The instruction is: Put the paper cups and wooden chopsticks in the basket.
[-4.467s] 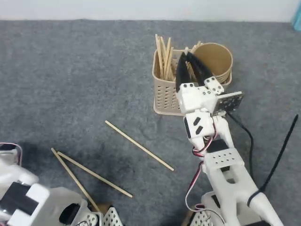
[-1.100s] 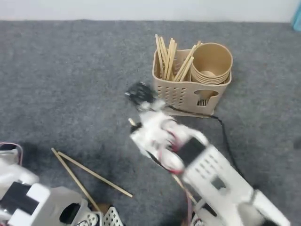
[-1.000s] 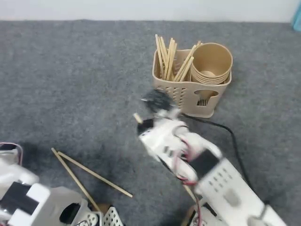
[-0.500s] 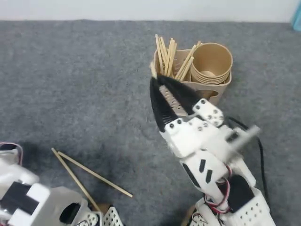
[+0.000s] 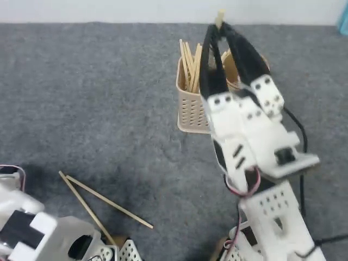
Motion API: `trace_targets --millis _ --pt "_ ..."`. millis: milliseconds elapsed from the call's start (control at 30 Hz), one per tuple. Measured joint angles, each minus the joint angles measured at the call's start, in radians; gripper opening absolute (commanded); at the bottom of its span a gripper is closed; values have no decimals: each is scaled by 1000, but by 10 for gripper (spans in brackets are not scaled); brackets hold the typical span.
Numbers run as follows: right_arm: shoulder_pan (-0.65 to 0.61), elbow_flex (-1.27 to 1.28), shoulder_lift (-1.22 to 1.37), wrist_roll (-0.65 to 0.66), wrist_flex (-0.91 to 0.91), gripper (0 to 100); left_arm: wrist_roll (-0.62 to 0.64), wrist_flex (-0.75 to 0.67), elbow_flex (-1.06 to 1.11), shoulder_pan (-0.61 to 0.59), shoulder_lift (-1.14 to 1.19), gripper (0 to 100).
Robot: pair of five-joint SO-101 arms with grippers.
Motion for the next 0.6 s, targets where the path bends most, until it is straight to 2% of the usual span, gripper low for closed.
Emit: trace_targets --millis 333,600 --pt "58 -51 353 0 -180 7 0 0 0 0 0 364" --pt "61 189 402 -11 -315 7 0 0 0 0 0 364"
